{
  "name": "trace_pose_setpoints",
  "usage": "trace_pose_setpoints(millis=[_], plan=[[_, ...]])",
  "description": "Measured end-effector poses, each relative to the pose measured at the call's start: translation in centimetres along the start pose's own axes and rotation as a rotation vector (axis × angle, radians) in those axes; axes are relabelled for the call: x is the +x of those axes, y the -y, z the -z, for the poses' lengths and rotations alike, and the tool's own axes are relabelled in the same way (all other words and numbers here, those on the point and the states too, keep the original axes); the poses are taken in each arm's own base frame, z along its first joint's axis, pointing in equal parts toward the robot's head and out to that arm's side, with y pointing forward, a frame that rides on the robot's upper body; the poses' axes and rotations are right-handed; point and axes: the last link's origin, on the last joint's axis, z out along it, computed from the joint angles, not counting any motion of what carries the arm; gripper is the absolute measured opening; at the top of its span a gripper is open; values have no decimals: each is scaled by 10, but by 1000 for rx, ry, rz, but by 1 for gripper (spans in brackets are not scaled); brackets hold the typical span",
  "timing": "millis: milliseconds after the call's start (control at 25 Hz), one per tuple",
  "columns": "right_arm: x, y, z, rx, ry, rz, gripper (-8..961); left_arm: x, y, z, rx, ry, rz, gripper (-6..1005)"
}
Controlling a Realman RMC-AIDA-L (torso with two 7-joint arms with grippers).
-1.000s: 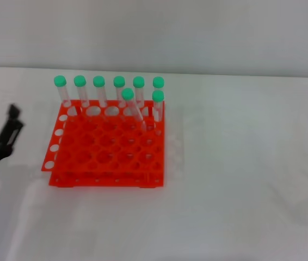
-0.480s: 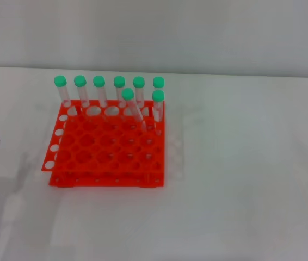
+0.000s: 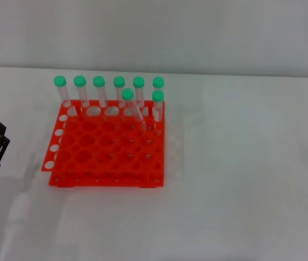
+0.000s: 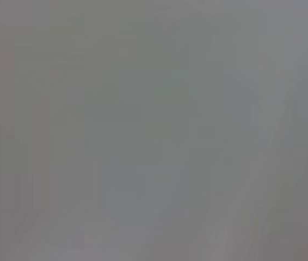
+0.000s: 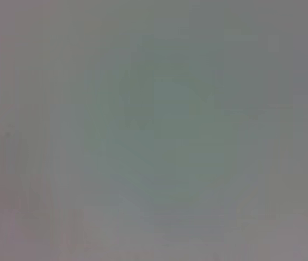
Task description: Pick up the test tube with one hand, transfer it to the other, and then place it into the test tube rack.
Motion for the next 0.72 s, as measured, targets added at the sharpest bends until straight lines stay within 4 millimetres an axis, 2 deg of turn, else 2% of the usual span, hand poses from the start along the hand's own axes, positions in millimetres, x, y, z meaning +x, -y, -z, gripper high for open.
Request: trace_pose_setpoints(millis=[720], plan=[[8, -6, -10, 28, -23, -48, 876, 4, -3, 1, -6, -34, 13, 881]])
